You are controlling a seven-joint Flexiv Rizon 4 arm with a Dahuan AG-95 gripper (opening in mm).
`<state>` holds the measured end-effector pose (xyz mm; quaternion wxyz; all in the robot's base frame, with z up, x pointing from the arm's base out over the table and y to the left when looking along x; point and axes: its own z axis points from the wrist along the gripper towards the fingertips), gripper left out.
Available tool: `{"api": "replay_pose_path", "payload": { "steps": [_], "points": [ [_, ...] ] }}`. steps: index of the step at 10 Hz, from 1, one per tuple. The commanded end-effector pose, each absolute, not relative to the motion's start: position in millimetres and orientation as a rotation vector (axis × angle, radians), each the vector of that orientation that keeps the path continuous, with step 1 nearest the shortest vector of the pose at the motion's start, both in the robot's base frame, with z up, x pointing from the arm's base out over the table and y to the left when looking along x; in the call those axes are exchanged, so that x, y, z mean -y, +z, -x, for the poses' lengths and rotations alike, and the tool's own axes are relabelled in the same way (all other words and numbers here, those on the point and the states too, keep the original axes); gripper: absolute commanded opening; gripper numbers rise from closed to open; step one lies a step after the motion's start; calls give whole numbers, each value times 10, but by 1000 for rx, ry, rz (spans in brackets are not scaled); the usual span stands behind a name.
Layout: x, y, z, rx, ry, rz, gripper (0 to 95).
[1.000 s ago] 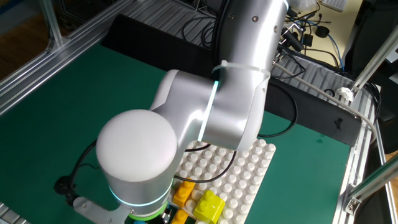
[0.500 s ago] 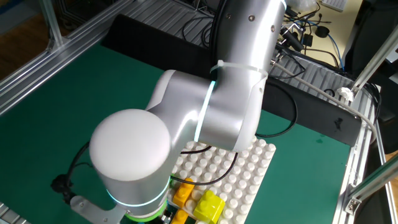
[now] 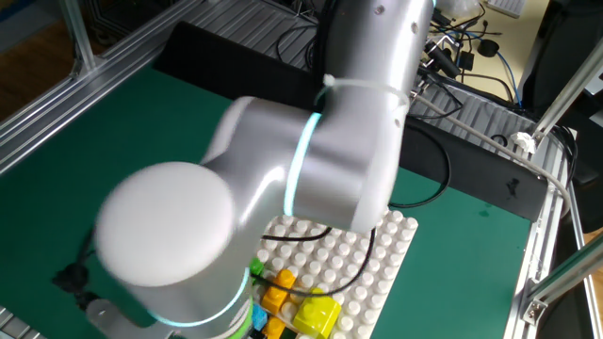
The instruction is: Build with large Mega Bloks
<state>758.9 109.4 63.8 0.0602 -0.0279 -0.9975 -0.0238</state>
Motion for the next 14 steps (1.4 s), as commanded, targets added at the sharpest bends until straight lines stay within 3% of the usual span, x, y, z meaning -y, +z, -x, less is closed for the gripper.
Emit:
{"api": "replay_pose_path", "payload": {
  "steps": [1, 6, 14],
  "points": [
    [-1265, 854, -7605, 2973, -99, 124, 0],
    [-1526, 1094, -7498, 2925, -104, 156, 0],
    [-2019, 1349, -6989, 2888, -104, 287, 0]
  ]
}}
